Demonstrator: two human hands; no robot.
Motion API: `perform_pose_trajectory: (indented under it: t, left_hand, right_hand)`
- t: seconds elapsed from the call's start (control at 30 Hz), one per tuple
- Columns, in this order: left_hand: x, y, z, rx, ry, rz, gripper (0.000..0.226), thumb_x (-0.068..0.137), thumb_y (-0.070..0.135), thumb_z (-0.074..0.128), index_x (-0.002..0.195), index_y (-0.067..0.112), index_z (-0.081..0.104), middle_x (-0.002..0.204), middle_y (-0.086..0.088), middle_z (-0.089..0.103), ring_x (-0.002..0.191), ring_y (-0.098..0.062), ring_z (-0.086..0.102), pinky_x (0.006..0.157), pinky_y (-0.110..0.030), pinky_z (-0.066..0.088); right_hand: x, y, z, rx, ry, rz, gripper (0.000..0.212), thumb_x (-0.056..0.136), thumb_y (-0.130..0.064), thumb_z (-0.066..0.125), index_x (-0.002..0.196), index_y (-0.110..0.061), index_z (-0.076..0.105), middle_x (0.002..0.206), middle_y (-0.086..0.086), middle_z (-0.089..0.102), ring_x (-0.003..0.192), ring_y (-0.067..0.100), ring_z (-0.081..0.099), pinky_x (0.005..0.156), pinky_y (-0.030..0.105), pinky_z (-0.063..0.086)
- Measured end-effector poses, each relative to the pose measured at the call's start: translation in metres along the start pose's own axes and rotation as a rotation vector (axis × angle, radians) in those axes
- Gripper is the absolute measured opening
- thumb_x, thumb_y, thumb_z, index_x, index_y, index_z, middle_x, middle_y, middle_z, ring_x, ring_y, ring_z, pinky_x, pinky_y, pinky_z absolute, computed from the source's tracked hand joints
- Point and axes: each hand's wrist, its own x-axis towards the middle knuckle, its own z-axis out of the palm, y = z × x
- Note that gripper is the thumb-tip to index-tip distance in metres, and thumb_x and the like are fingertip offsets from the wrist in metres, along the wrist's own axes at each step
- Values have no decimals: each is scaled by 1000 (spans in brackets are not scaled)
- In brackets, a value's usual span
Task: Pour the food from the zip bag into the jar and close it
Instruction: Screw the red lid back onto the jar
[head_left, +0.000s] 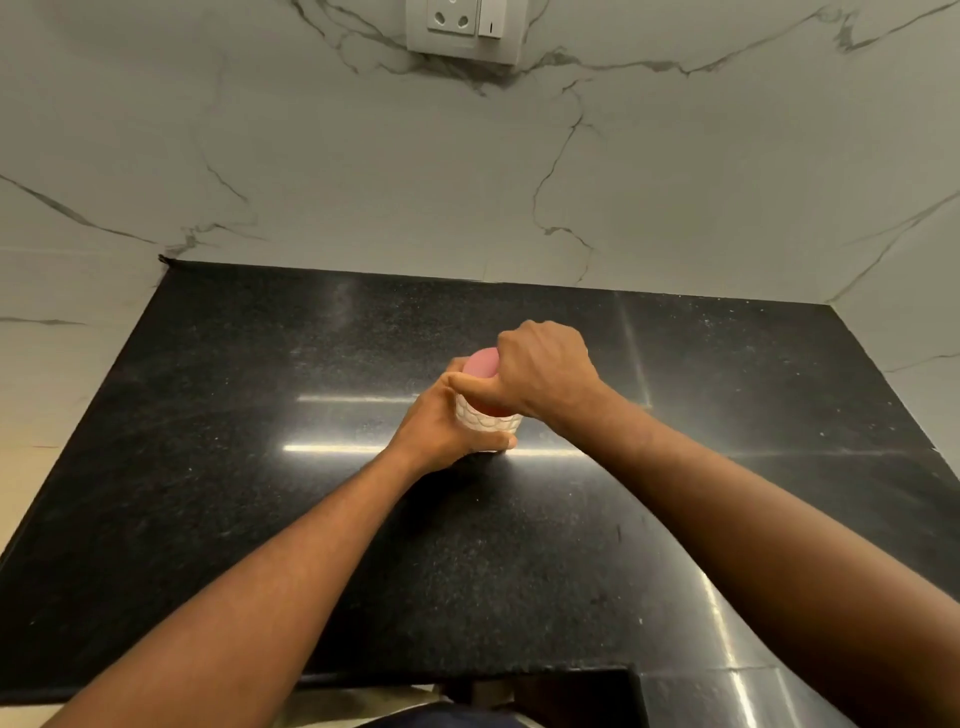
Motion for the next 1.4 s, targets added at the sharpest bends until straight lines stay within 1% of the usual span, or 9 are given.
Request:
perform_pose_trajectory:
  t: [0.1, 0.2, 0.33, 0.47, 0.57, 0.7, 0.93, 1.17, 1.4]
  left_hand:
    - [0, -2, 0, 2, 3, 28, 102, 52, 61, 98, 138, 52, 43, 126, 21, 67, 115, -5, 66, 93, -35, 59]
    - [-2, -2, -2, -1, 21, 32, 97, 53, 57, 99, 127, 68, 37, 124, 26, 64, 110, 5, 65, 91, -26, 56]
    - [-1, 1, -1, -18, -12, 15, 97, 53, 61, 98, 130, 63, 38, 124, 26, 64, 109, 5, 63, 84, -18, 48]
    - [5, 1, -1, -37, -70, -1, 96, 53, 58, 99, 132, 57, 46, 124, 27, 69, 117, -5, 65, 86, -27, 55]
    - [3, 2, -1, -28, -66, 24, 100, 53, 62, 99, 137, 55, 45, 124, 29, 67, 118, 0, 64, 85, -19, 51]
    - [0, -3, -2, -55, -35, 58, 102, 53, 61, 100, 139, 52, 46, 128, 22, 68, 115, 1, 67, 96, -29, 59]
    - [-1, -3, -7, -45, -8, 36, 88, 53, 62, 98, 123, 67, 45, 122, 23, 66, 106, 5, 66, 85, -24, 57]
    - [3, -10, -10, 48, -4, 36, 112, 50, 50, 102, 141, 41, 38, 139, 7, 42, 129, -12, 48, 106, -36, 49]
    - [32, 1, -22, 57, 91, 49, 90, 60, 25, 102, 136, 26, 55, 132, 1, 58, 115, -8, 62, 91, -21, 53]
  right_hand:
    - [-4, 14, 4, 138, -132, -57, 82, 85, -88, 35, 116, -20, 68, 116, 14, 70, 93, 29, 68, 73, 39, 54]
    - [-2, 25, -7, 318, -403, -341, 87, 81, -45, 75, 157, -45, 33, 167, 5, 30, 143, 31, 44, 107, 46, 47]
    - [1, 13, -8, 82, -166, -297, 67, 68, -55, 72, 132, -37, 65, 105, -2, 72, 86, 19, 66, 64, 32, 51]
    - [10, -11, -6, 31, -69, -159, 55, 77, -70, 69, 89, -17, 74, 59, -5, 51, 50, 10, 49, 50, 27, 40]
    - [6, -1, 0, -2, -78, -194, 74, 75, -83, 60, 118, -24, 71, 88, -2, 67, 79, 16, 61, 64, 32, 48]
    - [-6, 29, 4, 71, -192, -305, 95, 77, -78, 60, 159, -39, 31, 140, 0, 56, 120, 24, 52, 86, 39, 48]
    - [-11, 30, 18, 257, -29, -203, 94, 73, -82, 60, 150, -29, 49, 118, -1, 65, 102, 21, 64, 75, 32, 47]
    - [-46, 26, 74, 1025, -123, 93, 116, 66, -57, 91, 158, -26, 27, 154, -5, 45, 135, 10, 49, 116, 39, 43]
    - [-20, 24, 104, 1207, 128, 260, 92, 61, -58, 92, 140, -31, 53, 125, -22, 62, 112, -14, 58, 92, 8, 45]
